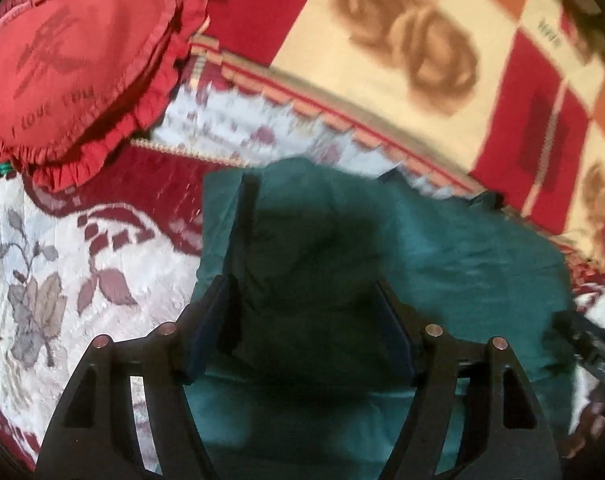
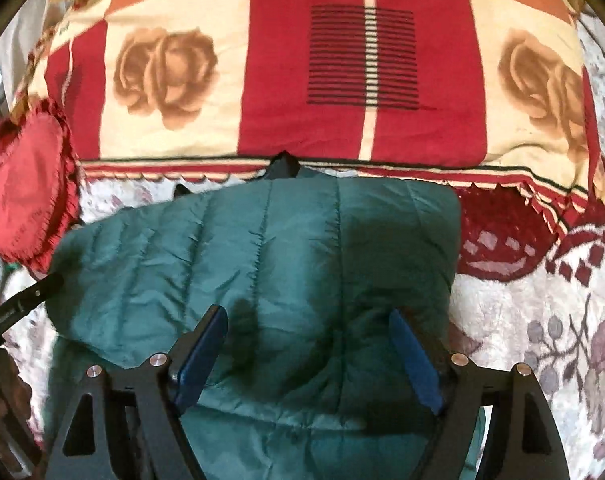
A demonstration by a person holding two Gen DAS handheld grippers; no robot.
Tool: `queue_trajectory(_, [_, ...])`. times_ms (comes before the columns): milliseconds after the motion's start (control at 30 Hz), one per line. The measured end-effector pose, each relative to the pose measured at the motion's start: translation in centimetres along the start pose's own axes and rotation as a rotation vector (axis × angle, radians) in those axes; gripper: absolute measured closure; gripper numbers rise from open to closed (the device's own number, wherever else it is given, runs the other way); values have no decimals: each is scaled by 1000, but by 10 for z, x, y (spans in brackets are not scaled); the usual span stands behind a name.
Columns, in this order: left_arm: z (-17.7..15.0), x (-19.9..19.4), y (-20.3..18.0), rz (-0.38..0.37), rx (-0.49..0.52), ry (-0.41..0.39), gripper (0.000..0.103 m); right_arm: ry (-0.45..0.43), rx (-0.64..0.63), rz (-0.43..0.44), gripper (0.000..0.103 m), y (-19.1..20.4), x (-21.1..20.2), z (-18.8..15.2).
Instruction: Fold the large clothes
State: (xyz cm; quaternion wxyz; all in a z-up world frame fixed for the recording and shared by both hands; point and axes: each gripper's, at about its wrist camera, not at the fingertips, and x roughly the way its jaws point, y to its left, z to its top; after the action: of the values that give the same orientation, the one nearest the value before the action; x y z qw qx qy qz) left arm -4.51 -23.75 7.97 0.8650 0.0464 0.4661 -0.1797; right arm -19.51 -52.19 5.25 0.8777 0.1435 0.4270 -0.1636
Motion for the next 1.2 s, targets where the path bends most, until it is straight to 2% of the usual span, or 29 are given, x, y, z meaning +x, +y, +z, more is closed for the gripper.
queue_trajectory(100, [-6,22,1,19,21,16,28,-4,-63,-49,21,5,16,-1])
queue_trajectory(233, [-7,26,-2,35,38,7,26,17,-56,-44,18,-1,32,1])
queue_trajectory(367, [-8,26,-2,44,51,8,26,7,-43,-45,18,-1,15,3])
queue_trajectory(467, [-8,26,-1,41,52,9,26,-33,-11,-1,18,-2,-13,-1])
queue_trajectory(600, [-9,27,-3,49,55,5,26,-52,18,32,18,0,-22,-6])
queue_trajectory(667, [-11,28,-5,54,61,2,26,-29,-1,0,18,7,-11,-8])
queue_trajectory(733, [-12,30,-4,49,62,2,25,18,-36,-68,17,12,10,-13])
queue_trajectory(800, [-13,32,-4,41,61,6,24,21,-53,-99,12,15,20,-17])
queue_trajectory(900, [-13,35,-2,19,57,24,22,52,-17,-86,8,8,23,-16])
queue_trajectory(1000, [-12,32,0,0,63,53,22,138,25,-37,0,-2,24,-13])
queue_trajectory(1200, [-28,-12,12,5,54,21,22,6,30,-22,4,-2,-38,-30])
